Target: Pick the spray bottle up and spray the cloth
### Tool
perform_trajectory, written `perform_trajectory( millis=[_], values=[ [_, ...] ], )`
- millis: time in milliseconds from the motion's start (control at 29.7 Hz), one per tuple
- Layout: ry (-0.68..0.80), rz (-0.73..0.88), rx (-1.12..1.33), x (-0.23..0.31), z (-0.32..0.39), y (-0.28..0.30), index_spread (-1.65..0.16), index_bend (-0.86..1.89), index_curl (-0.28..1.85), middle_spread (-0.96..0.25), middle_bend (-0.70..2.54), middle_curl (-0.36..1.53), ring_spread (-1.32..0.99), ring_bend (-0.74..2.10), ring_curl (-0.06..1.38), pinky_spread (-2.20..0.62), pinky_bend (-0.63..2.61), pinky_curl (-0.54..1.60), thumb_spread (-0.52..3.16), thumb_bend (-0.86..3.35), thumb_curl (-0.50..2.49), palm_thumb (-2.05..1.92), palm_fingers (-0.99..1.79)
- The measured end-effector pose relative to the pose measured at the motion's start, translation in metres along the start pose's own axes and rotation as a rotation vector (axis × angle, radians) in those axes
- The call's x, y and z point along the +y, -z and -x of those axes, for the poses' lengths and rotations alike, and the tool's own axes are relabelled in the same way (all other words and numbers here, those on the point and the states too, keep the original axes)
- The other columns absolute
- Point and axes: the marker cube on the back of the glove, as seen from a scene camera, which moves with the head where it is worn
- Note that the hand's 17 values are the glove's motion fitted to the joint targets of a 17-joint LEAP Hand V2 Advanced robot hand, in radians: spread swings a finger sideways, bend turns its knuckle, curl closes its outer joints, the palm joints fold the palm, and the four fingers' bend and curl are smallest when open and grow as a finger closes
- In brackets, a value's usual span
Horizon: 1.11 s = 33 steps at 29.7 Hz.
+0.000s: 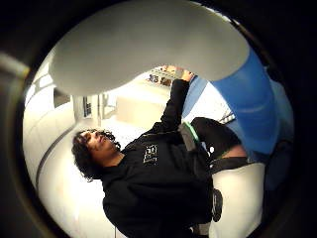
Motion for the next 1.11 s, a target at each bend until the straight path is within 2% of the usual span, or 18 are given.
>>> perform_trajectory(
  millis=[202,370,605,740,874,1109],
  values=[
    [0.015,-0.007,-0.104,-0.012,0.003,-0.008,-0.25,0.25,0.28,-0.02,0.37,0.37,-0.06,0.46,0.32,0.20,0.20,0.27,1.10,0.00,0.32,0.71,0.77],
    [0.051,-0.089,-0.171,-0.042,0.006,-0.027,-0.24,0.21,0.31,-0.04,0.42,0.39,-0.07,0.42,0.32,0.18,0.16,0.26,1.09,0.00,0.34,0.76,0.86],
    [0.068,-0.136,-0.335,-0.031,0.017,-0.014,-0.24,0.15,0.32,-0.07,0.44,0.41,-0.11,0.47,0.35,0.15,0.13,0.24,1.08,0.01,0.37,0.84,0.98],
    [0.052,-0.222,-0.389,-0.039,0.024,-0.014,-0.24,0.14,0.33,-0.09,0.44,0.42,-0.13,0.49,0.36,0.09,0.19,0.26,1.03,0.03,0.41,0.93,1.10],
    [0.029,-0.327,-0.410,-0.044,0.024,-0.017,-0.25,0.10,0.32,-0.13,0.45,0.44,-0.17,0.56,0.40,-0.12,0.41,0.34,0.86,0.02,0.46,0.98,1.35],
    [0.052,-0.468,-0.375,-0.049,0.021,-0.016,-0.27,0.22,0.38,-0.18,0.56,0.49,-0.21,0.66,0.46,-0.23,0.45,0.39,0.64,-0.01,0.55,1.02,1.43]
  ],
)
